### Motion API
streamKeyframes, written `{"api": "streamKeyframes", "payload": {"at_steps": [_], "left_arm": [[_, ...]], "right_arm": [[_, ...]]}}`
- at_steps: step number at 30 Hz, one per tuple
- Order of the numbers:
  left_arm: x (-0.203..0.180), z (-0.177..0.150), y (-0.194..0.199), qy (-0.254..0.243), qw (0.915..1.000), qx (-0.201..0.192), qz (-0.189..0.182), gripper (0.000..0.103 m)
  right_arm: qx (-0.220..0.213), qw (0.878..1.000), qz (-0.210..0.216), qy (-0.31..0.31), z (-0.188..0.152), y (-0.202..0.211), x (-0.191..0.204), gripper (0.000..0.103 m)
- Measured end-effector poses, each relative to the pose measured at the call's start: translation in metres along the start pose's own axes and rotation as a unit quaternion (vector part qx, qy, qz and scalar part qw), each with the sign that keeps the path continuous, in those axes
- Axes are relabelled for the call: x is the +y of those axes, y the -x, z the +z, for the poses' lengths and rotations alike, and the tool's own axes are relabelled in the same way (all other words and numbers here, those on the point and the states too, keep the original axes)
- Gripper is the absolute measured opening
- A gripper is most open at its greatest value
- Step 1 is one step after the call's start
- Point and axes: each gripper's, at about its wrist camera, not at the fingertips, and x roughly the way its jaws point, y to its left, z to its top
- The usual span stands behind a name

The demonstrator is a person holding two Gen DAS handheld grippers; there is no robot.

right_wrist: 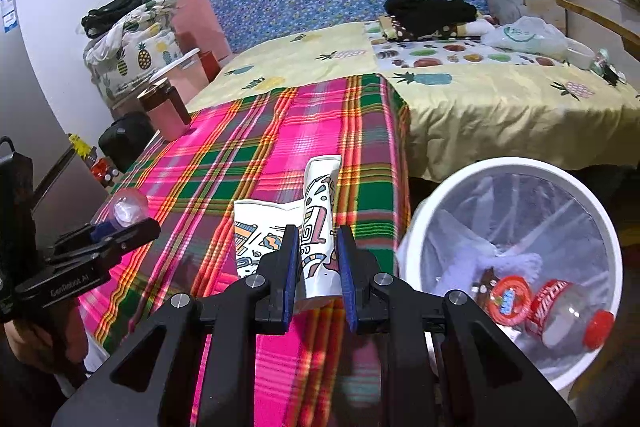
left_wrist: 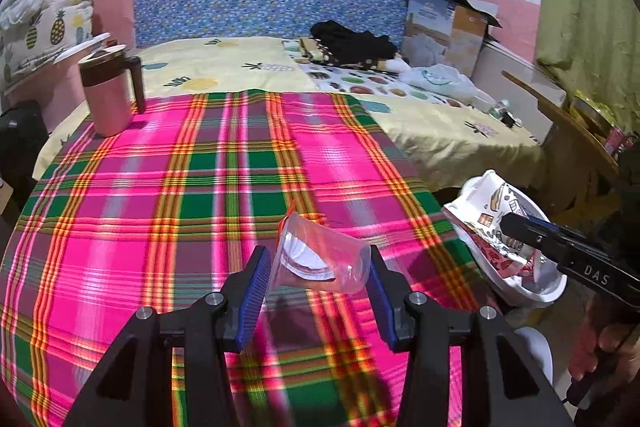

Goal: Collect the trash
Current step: 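Carry the clear cup and paper cup up and over the white bin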

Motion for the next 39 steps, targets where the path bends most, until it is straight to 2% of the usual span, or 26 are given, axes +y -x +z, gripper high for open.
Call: {"api": "streamKeyframes", "payload": {"at_steps": [11,18,28,39], "left_arm": [[-0.033,0.004,-0.009,-0.026,0.9994,0.006,-0.024,0.048],[-0.063,0.011,-0.023,-0.05,0.9976,0.012,-0.046,0.048],[-0.117,0.018,-0.052,-0.091,0.9916,0.026,-0.089,0.048],[-0.161,0.019,-0.08,-0.12,0.9842,0.044,-0.122,0.048]], "right_arm": [[-0.014,1.0,-0.019,-0.017,-0.003,0.013,-0.019,0.02],[-0.025,0.998,-0.044,-0.04,-0.004,0.024,-0.045,0.02],[-0.034,0.992,-0.088,-0.083,-0.012,0.042,-0.086,0.02],[-0.025,0.987,-0.122,-0.103,-0.015,0.045,-0.11,0.02]]}}
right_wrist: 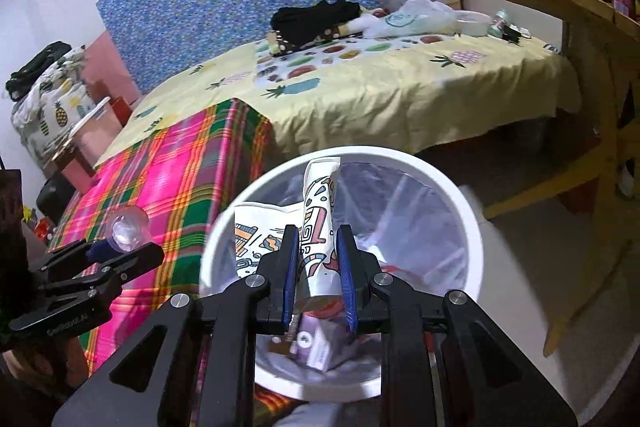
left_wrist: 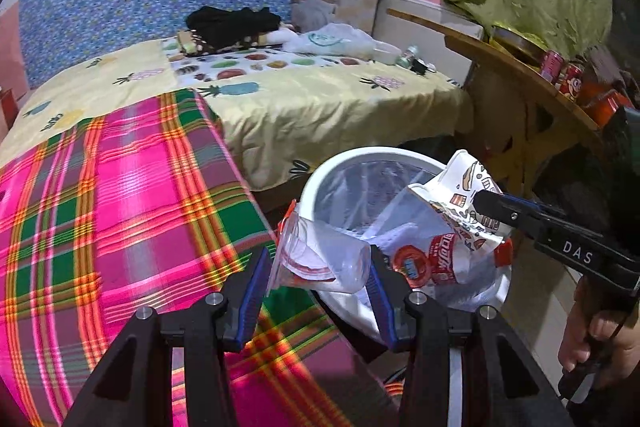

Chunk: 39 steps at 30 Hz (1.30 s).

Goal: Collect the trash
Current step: 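Carry the clear cup and paper cup up and over the white bin, then open the left gripper over the bin, then open the right to drop the paper cup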

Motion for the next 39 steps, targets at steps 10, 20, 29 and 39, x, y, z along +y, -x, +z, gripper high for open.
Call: {"api": "streamKeyframes", "payload": {"at_steps": [10,20,29,39], "left_arm": [[-0.022,0.002,-0.029,-0.025,0.9991,0.019,-0.029,0.048],[-0.032,0.002,-0.054,-0.037,0.9974,0.037,-0.05,0.048],[-0.031,0.003,-0.053,-0.033,0.9977,0.028,-0.053,0.058],[-0.023,-0.007,-0.027,-0.021,0.9989,0.02,-0.037,0.058]], "right_arm": [[0.014,1.0,-0.023,-0.004,0.0,-0.005,-0.016,0.02],[0.03,0.999,-0.036,0.001,0.003,-0.011,-0.021,0.02],[0.017,0.999,-0.035,0.0,0.002,-0.006,-0.02,0.02],[0.003,1.0,-0.023,0.009,-0.004,0.008,-0.006,0.021]]}}
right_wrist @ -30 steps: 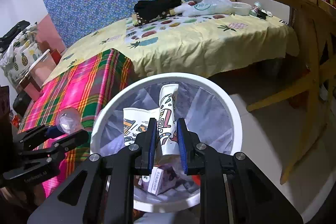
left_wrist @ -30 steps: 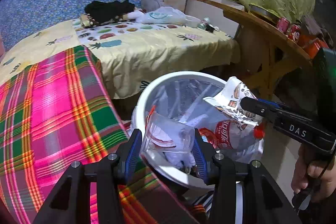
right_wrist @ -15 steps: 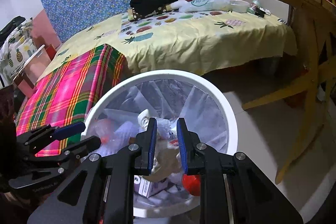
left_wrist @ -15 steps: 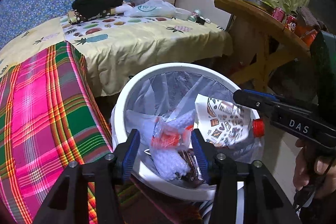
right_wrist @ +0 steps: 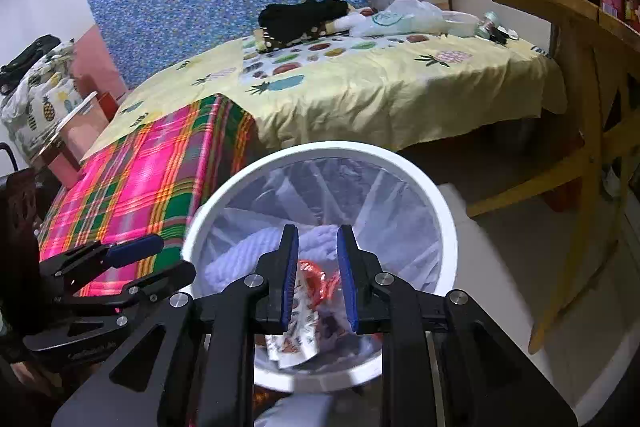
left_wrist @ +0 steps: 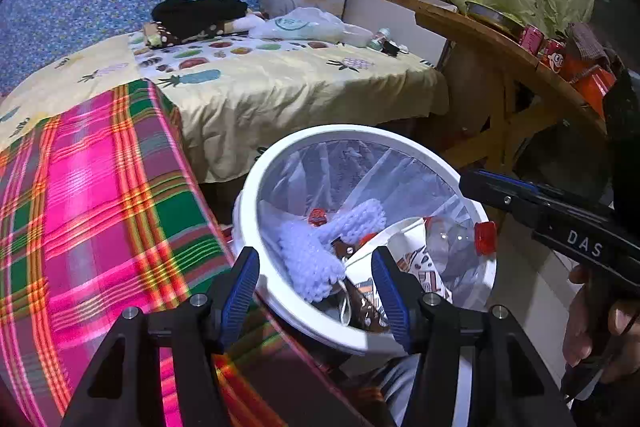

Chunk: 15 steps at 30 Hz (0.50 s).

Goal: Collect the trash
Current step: 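Open the left gripper over the bin, then open the right to drop the paper cup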

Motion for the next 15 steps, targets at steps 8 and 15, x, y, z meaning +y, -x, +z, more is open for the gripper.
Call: {"api": "streamKeyframes", "payload": {"at_steps": [8,15], "left_arm": [[0.006,-0.016,0.036,0.017,0.9995,-0.017,0.023,0.058],[0.013,-0.032,0.067,0.032,0.9974,-0.035,0.054,0.058]], "right_arm": [[-0.001,1.0,0.019,0.017,-0.011,0.012,0.021,0.022],[-0.001,0.999,0.035,0.04,-0.023,0.023,0.04,0.033]]}}
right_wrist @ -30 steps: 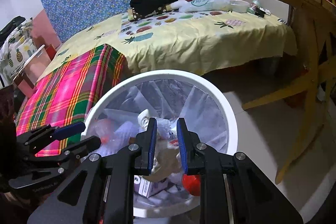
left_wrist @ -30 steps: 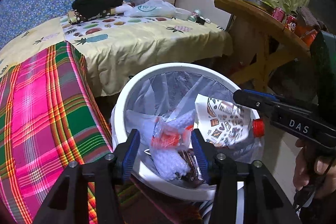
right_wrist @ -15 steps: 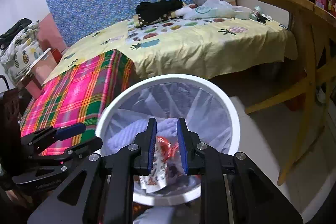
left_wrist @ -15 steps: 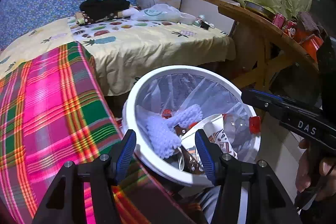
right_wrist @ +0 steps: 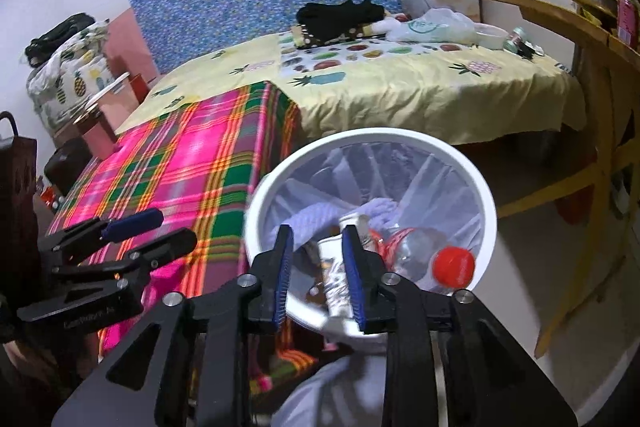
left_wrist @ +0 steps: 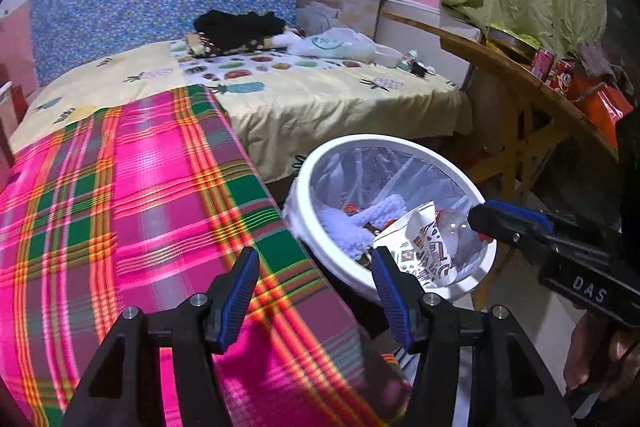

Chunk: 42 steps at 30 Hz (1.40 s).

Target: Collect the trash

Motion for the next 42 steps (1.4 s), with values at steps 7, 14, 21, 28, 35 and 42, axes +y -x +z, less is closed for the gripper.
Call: {"api": "streamKeyframes", "payload": {"at_steps": [7,14,21,28,35,42], "left_arm": [[0.01,-0.019,0.025,0.015,0.9995,-0.009,0.028,0.058],[0.019,-0.037,0.051,0.03,0.9982,-0.016,0.049,0.058],[0.024,-0.054,0.073,0.04,0.9969,-0.021,0.065,0.058],[0.026,-0.069,0.086,0.04,0.9954,-0.023,0.085,0.058],[0.032,-0.072,0.092,0.049,0.9947,-0.026,0.087,0.058],[0.032,-0.072,0.092,0.048,0.9947,-0.026,0.087,0.058]], "right_arm": [[-0.003,1.0,0.019,0.02,-0.012,0.011,0.019,0.058],[-0.004,0.999,0.032,0.034,-0.023,0.018,0.034,0.058],[0.001,0.998,0.041,0.044,-0.035,0.025,0.044,0.058],[0.002,0.997,0.047,0.053,-0.043,0.029,0.054,0.058],[-0.002,0.997,0.045,0.057,-0.044,0.031,0.057,0.058],[-0.001,0.997,0.046,0.058,-0.044,0.03,0.059,0.058]]}}
